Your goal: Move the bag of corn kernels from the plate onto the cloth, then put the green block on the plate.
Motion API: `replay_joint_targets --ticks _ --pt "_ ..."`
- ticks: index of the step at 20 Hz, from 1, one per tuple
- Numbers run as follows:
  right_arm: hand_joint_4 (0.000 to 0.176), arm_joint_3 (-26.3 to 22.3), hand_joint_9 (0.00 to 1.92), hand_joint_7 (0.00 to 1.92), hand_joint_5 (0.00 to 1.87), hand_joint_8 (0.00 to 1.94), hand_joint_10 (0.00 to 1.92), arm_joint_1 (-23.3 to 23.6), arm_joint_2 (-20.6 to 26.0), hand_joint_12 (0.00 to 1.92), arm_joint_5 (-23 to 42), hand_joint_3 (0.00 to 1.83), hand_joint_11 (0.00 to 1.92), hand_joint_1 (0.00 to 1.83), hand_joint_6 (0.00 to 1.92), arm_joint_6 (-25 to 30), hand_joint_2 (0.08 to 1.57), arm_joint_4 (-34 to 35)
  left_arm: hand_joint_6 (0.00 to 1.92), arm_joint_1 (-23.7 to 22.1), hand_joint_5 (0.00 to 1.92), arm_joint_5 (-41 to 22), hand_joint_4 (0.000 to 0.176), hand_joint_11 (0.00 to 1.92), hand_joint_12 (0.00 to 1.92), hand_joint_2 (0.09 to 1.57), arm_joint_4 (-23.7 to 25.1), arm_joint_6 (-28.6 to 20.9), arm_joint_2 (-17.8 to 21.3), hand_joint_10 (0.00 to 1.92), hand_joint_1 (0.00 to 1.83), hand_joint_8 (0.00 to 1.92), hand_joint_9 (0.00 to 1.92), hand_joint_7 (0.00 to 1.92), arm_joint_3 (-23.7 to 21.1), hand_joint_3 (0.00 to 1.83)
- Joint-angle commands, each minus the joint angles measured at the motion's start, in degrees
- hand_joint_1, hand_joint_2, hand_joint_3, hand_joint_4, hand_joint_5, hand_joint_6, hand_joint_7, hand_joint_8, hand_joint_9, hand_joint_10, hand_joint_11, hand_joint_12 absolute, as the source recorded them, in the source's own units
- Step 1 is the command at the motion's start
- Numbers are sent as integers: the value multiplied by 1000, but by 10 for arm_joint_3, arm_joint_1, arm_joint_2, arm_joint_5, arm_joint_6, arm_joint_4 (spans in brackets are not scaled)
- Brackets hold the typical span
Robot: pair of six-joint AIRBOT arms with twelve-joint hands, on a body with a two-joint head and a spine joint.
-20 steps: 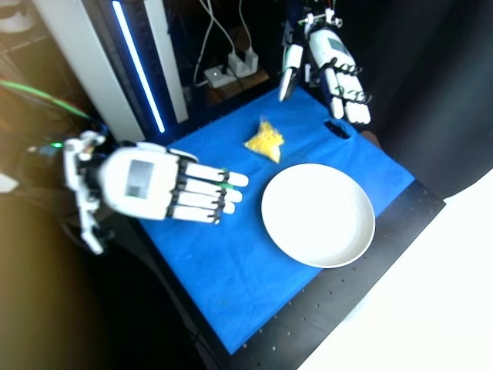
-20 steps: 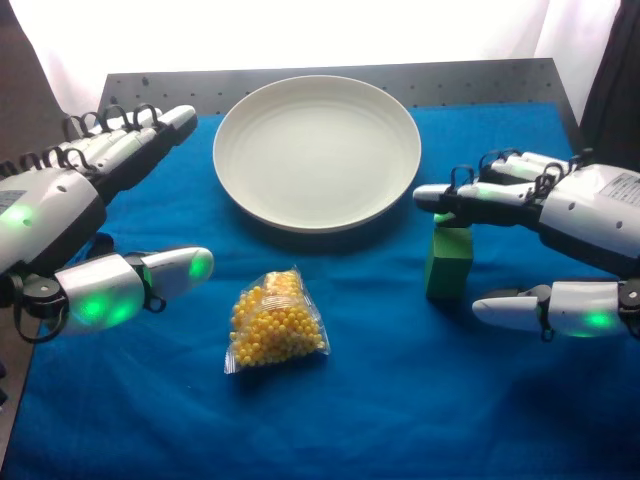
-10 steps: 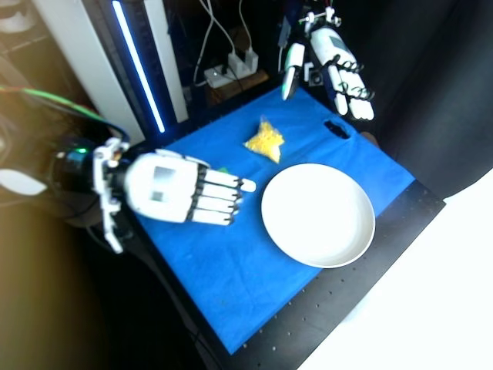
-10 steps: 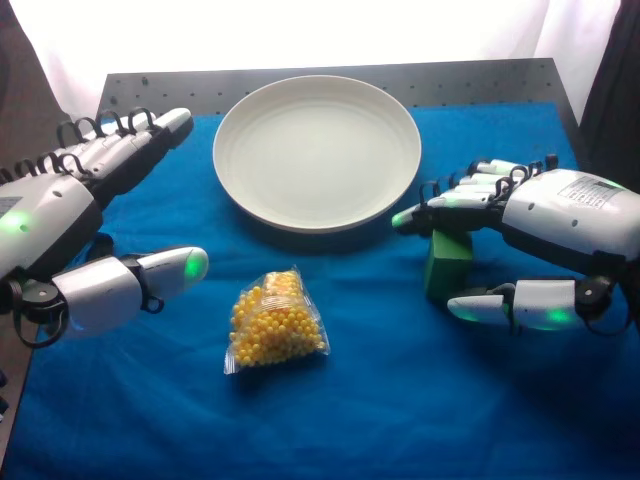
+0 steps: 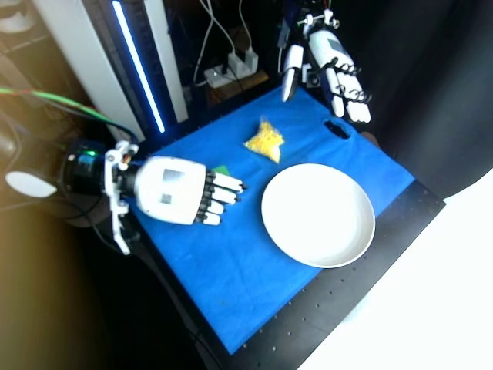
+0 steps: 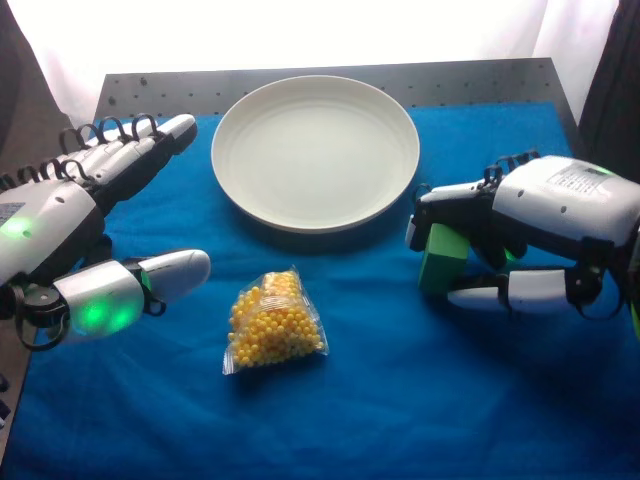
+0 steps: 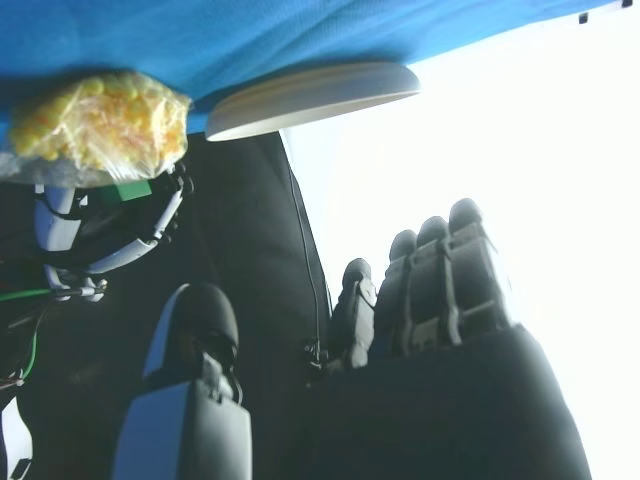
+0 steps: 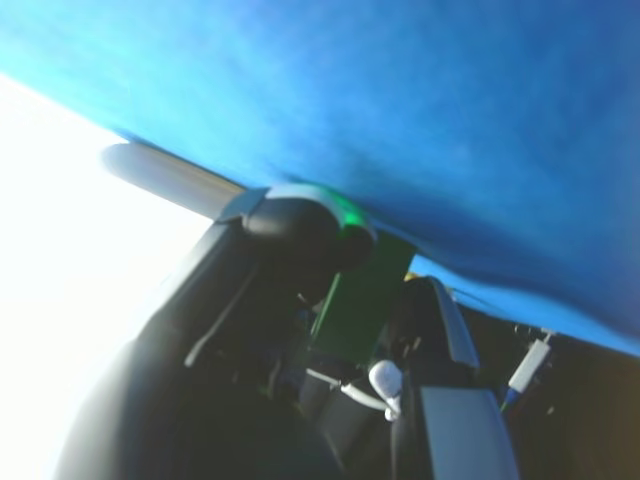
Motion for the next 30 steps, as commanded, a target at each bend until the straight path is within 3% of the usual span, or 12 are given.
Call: replay_joint_targets --ticks 1,7,9,10,13,15,19,22,23,25,26,30 --pt "0 1 912 803 591 1353 1466 12 1 1641 69 0 884 1327 1287 10 1229 1 0 -2 0 -72 170 0 0 1195 9 -2 -3 0 318 0 0 0 0 6" --pt "0 -1 912 863 587 1396 1317 66 10 1633 75 0 822 1206 1406 60 1260 -78 3 1 8 -75 176 0 0 1220 6 -2 -3 0 337 0 0 0 0 7" --pt "0 -2 946 834 569 1480 1411 86 18 1685 75 0 884 1199 1387 60 1276 -88 5 2 17 -75 161 0 0 1216 4 -2 -3 0 324 0 0 0 0 3" --pt "0 3 914 811 586 1540 1561 96 18 1825 75 1 863 1194 1356 60 1280 -89 2 2 11 -75 162 0 0 1216 3 -2 -3 0 320 0 0 0 0 3" --pt "0 26 879 795 609 1518 1574 131 11 1855 55 1 862 1175 1396 60 1277 -93 1 2 2 -74 173 0 0 1225 2 -2 -4 0 304 0 0 0 1 5" --pt "0 53 740 688 622 1444 1591 172 -11 1768 4 0 735 1328 1409 60 1261 -116 1 2 3 -74 176 0 0 1215 1 -3 -5 0 307 0 0 0 1 0" --pt "0 115 757 761 607 1553 1428 213 -75 1744 -78 1 695 1180 1370 60 1286 -138 7 2 21 -73 176 0 0 1210 0 -6 -10 0 343 0 0 0 4 0" --pt "0 166 791 784 643 1552 1335 219 -121 1717 -119 0 729 1200 1286 60 1270 -138 5 2 20 -75 146 0 0 1234 0 -13 -13 0 369 0 0 0 7 6" --pt "0 176 795 803 669 1514 1300 220 -130 1687 -128 0 726 1206 1259 60 1256 -138 3 2 17 -75 151 0 0 1230 0 -14 -13 0 371 0 0 0 7 3" --pt "0 203 804 744 682 1413 1580 222 -158 1681 -157 0 702 1344 1129 60 1230 -138 6 2 25 -77 137 0 0 1224 -1 -15 -15 0 405 0 0 0 8 0" --pt "0 215 756 791 667 1471 1350 223 -172 1648 -174 5 708 1224 1257 60 1248 -138 10 2 38 -78 135 0 0 1218 -1 -16 -16 0 419 0 0 0 9 0" --pt "0 255 761 728 642 1329 1527 223 -212 1503 -222 0 625 1339 1360 60 1239 -138 7 2 50 -80 130 0 0 1206 -3 -25 -18 0 501 0 0 0 10 0"
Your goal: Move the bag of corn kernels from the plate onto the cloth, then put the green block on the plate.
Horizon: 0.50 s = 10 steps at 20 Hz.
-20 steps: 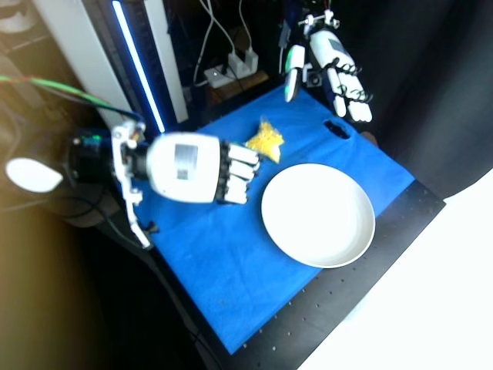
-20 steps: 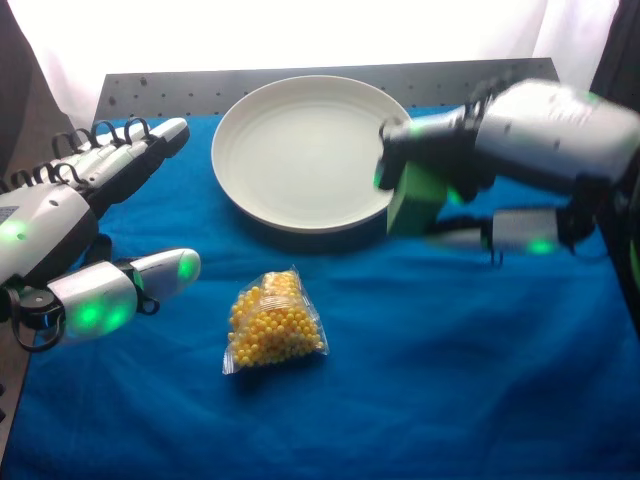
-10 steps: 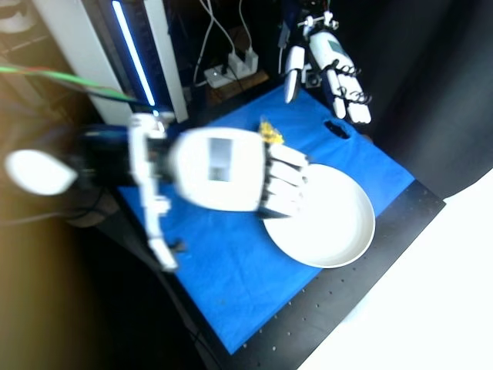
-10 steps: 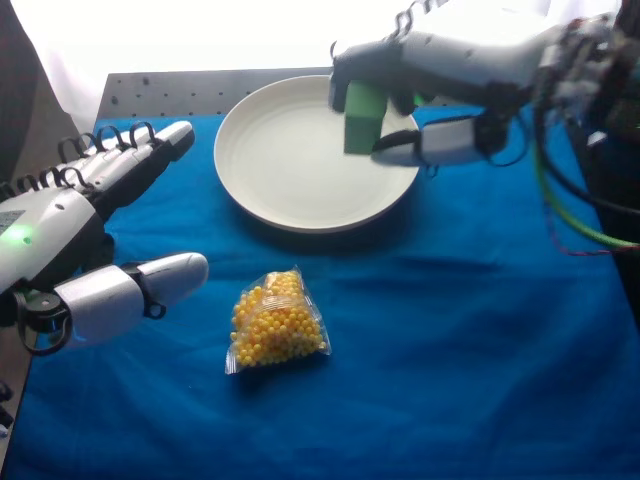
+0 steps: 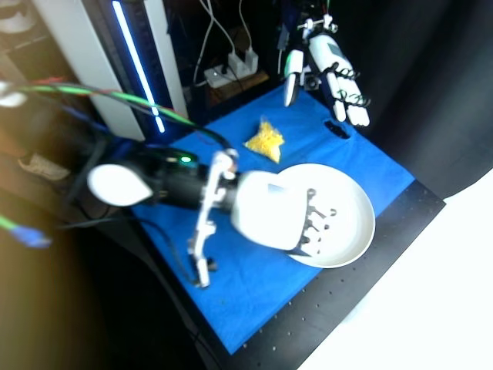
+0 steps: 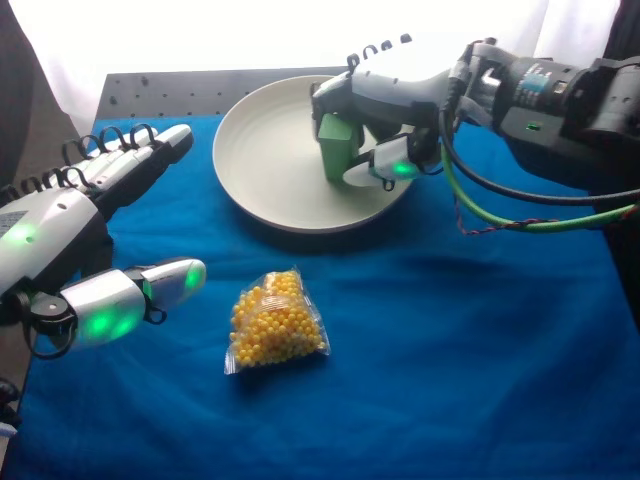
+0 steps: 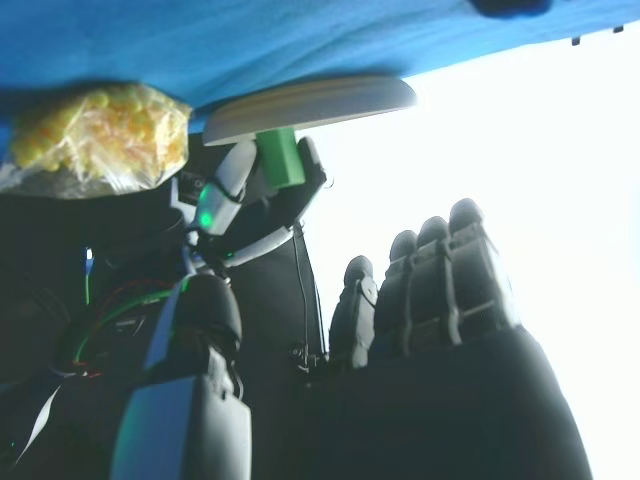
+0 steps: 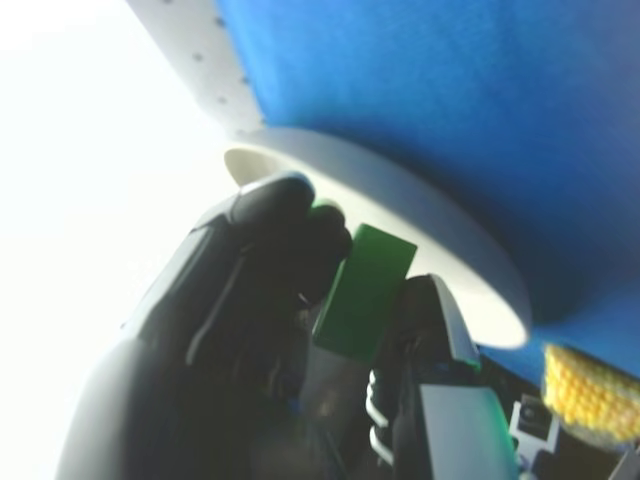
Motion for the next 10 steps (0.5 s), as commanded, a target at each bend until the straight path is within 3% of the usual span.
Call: replay_joint_targets --ticks 1,2,4,5,6,7,8,9,10 --pt "0 6 749 798 658 1340 1088 8 3 1474 33 0 640 1199 1389 -1 1247 6 7 -4 50 -72 128 0 0 1204 12 -6 -1 0 496 0 0 0 2 0" --pt "0 8 791 826 673 1298 850 8 3 1439 31 0 633 1174 1398 -1 1240 6 5 -4 48 -72 125 0 0 1203 11 -6 -2 0 494 0 0 0 2 0" --pt "0 9 835 847 625 1273 664 8 3 1421 28 1 602 1173 1460 -1 1247 6 5 -4 47 -73 126 0 0 1207 10 -6 -3 0 494 0 0 0 3 0" --pt "0 9 873 789 428 1323 913 8 3 1621 28 0 710 1289 826 -1 1220 7 1 -4 32 -74 128 0 0 1224 9 -6 -3 0 484 0 0 0 3 4" --pt "0 9 790 736 390 1397 1234 8 3 1766 28 0 735 1300 537 -1 1235 7 1 -3 17 -74 132 0 0 1233 9 -6 -3 0 464 0 0 0 3 7" --pt "0 6 751 719 426 1423 1347 8 3 1804 28 0 736 1300 377 -1 1242 7 1 -3 14 -75 133 0 0 1235 9 -6 -3 0 460 0 0 0 3 7" --pt "0 5 248 296 285 598 671 8 3 1441 28 0 146 1130 208 -1 1187 7 0 -3 13 -75 125 0 0 1233 8 -6 -3 0 458 0 0 0 3 6" --pt "0 1 188 284 288 232 410 8 3 1234 28 0 28 1094 104 -1 1178 6 0 -3 12 -75 124 0 0 1233 8 -6 -3 0 458 0 0 0 3 6" --pt "0 -4 37 64 95 52 191 8 3 1004 28 0 5 987 20 -1 1176 2 6 -3 28 -75 129 13 6 1238 7 -6 -3 0 468 0 0 0 3 6"
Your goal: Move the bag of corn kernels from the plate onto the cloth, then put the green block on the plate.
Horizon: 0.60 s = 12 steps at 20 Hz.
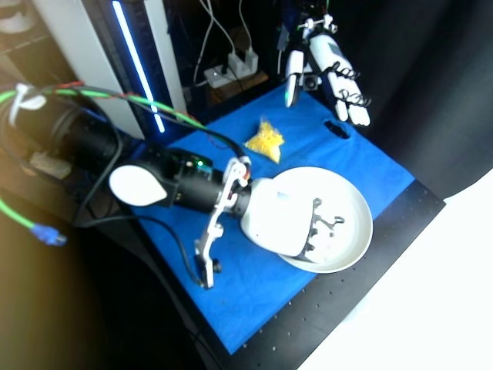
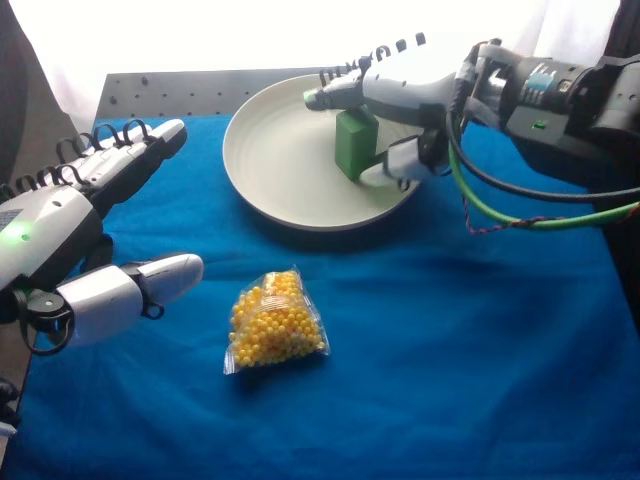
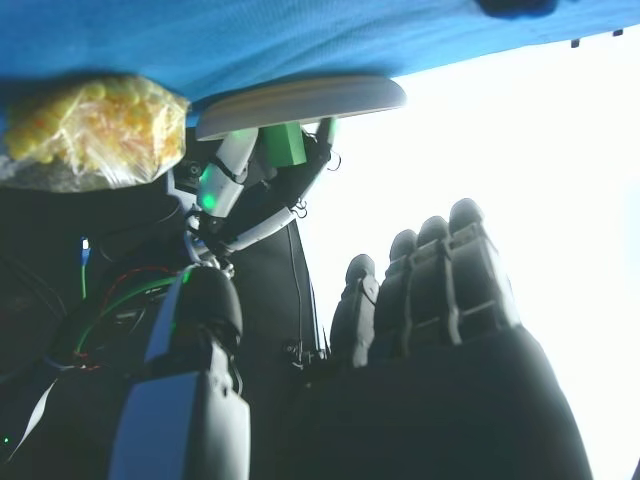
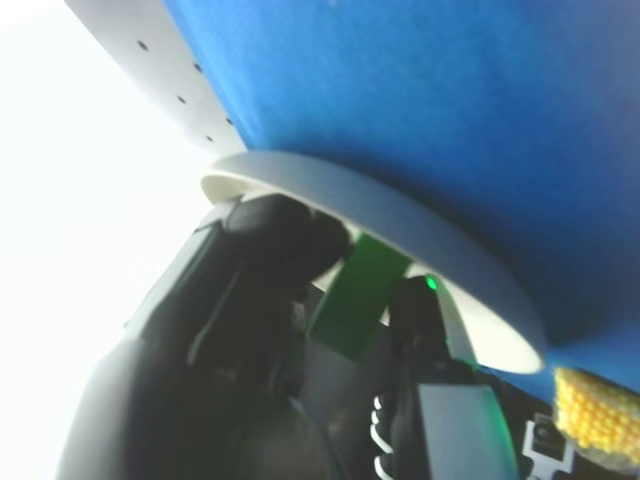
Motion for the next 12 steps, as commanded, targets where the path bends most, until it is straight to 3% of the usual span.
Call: replay_joint_targets --ticks 1,2,3,4,5,6,7,8,9,10,11,12 --pt "0 -6 13 12 18 10 85 8 0 1052 56 0 0 931 3 1 1175 0 8 -4 36 -71 136 7 5 1241 13 -5 -3 0 486 0 0 0 2 6" --pt "0 -13 2 2 3 1 16 8 8 1067 56 0 0 883 0 1 1172 0 4 -2 29 -73 149 12 8 1241 10 -5 -3 0 468 0 0 0 2 5" --pt "15 -18 0 0 0 0 2 8 11 915 56 0 0 892 0 1 1120 -1 3 2 28 -76 144 18 13 1244 6 -5 -3 0 460 0 0 0 1 5" --pt "39 -22 0 0 0 0 0 8 15 651 58 0 0 914 0 1 1110 -1 2 4 25 -78 150 10 12 1244 4 -5 -3 0 462 0 0 0 0 4" --pt "41 -34 0 0 0 0 0 8 30 600 65 0 0 966 0 1 1082 0 2 5 26 -80 161 4 11 1239 3 -5 -3 0 467 0 0 0 -1 1" --pt "27 -41 0 0 0 0 0 9 39 526 72 1 0 970 0 1 1055 0 5 6 33 -80 147 3 13 1230 2 -5 -3 0 473 0 0 0 -2 0" --pt "46 -56 0 0 0 0 0 10 57 575 88 0 0 953 0 1 1049 0 7 6 41 -81 138 0 10 1225 2 -5 -3 0 485 0 0 0 -2 0" --pt "62 -71 0 0 0 0 0 10 74 508 106 1 0 912 0 1 1041 0 5 7 39 -82 131 11 17 1225 1 -5 -2 0 469 0 0 0 -3 0" --pt "66 -90 0 0 0 0 0 10 95 494 129 1 0 903 0 1 1039 0 5 8 39 -83 129 13 18 1224 0 -5 -2 0 466 0 0 0 -3 0" --pt "57 -111 0 0 0 0 0 10 117 98 155 4 0 835 0 1 1060 0 4 9 38 -84 148 19 25 1220 -2 -5 -2 0 483 0 0 0 -4 0" --pt "21 -139 0 0 0 0 0 10 145 19 188 7 0 788 0 1 1070 1 4 11 39 -86 163 14 29 1214 -2 -5 0 0 505 0 0 0 -5 0" --pt "26 -162 0 0 0 0 0 10 164 3 216 9 0 701 0 1 1076 1 3 12 40 -88 173 2 6 1213 -2 -5 2 0 518 0 0 0 -6 0"
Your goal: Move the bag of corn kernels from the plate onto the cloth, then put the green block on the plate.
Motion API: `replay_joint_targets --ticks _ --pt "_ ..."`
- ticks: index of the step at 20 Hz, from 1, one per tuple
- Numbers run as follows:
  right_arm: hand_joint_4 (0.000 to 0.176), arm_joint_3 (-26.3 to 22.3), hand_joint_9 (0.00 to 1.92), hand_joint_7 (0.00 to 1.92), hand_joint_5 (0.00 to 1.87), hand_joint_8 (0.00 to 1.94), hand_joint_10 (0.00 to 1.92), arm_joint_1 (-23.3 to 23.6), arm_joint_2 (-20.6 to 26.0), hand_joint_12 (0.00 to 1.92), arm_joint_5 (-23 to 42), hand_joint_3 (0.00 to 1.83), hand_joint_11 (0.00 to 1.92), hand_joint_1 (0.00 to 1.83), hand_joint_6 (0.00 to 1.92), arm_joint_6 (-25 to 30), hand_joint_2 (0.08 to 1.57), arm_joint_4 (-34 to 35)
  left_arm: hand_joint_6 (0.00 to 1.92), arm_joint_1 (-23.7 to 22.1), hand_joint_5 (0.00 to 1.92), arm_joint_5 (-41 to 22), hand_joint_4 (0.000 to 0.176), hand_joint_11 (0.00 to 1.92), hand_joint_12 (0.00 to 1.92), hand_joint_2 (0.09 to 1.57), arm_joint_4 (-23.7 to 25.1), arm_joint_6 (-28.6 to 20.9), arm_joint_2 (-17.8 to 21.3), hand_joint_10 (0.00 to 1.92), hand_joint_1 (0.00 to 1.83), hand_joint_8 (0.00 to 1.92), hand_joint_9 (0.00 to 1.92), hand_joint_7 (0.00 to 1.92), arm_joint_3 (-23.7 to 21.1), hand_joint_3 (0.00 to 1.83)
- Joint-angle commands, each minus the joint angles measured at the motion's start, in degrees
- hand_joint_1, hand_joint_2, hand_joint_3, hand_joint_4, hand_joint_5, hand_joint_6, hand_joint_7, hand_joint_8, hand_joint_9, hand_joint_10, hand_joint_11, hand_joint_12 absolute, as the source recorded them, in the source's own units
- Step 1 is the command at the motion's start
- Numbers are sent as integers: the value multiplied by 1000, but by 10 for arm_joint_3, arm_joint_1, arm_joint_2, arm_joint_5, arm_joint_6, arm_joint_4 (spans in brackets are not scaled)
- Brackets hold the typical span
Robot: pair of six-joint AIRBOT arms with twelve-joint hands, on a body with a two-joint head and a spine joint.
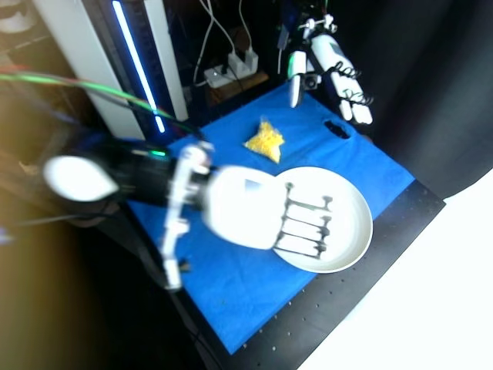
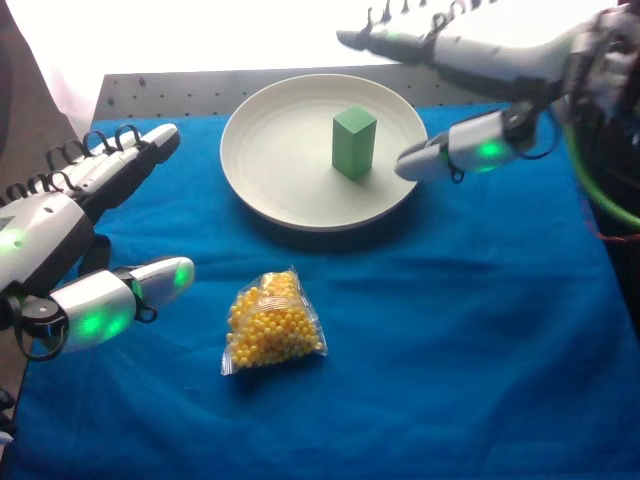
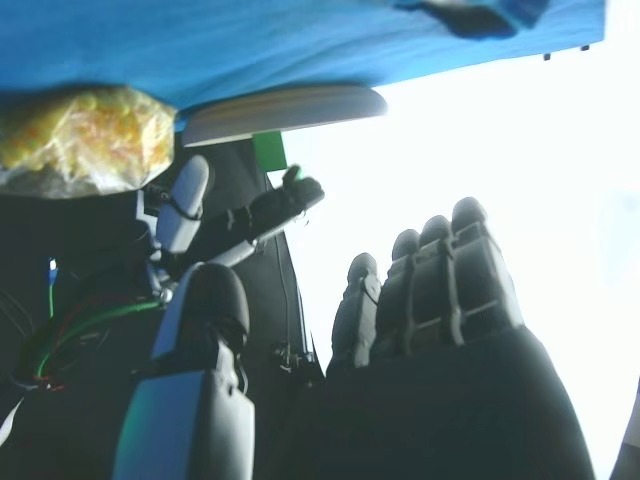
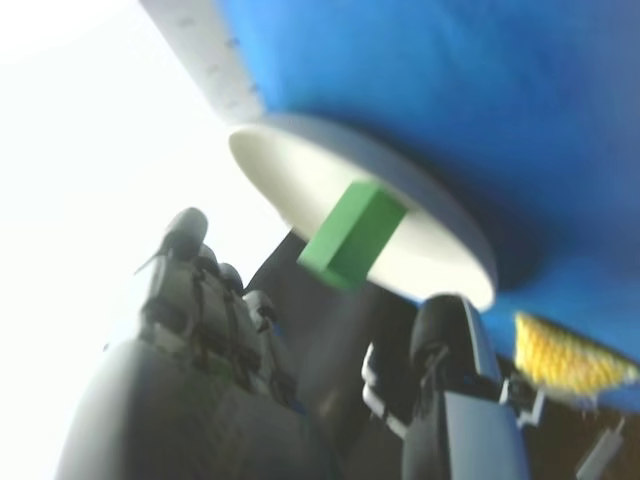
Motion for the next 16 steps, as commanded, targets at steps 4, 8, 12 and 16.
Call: replay_joint_targets --ticks 4,8,12,16 --pt "125 -80 0 0 0 0 0 -31 74 2 195 56 3 454 0 -6 1205 37 0 5 27 -90 169 0 0 1216 7 -4 9 0 475 0 0 0 -7 2" --pt "124 -153 0 0 0 0 0 -119 143 1 295 26 0 297 0 -88 1356 123 3 11 39 -118 174 0 0 1233 6 -4 24 0 495 0 0 0 -16 5" --pt "16 -194 0 0 0 0 0 -204 181 0 374 9 0 365 0 -118 1335 182 2 11 19 -135 174 0 0 1241 22 -3 36 0 338 0 0 0 -21 5" --pt "13 -217 0 0 0 0 0 -272 200 0 434 5 0 318 0 -118 1333 224 1 2 7 -147 140 0 0 1234 38 -1 53 0 475 0 0 0 -23 0"
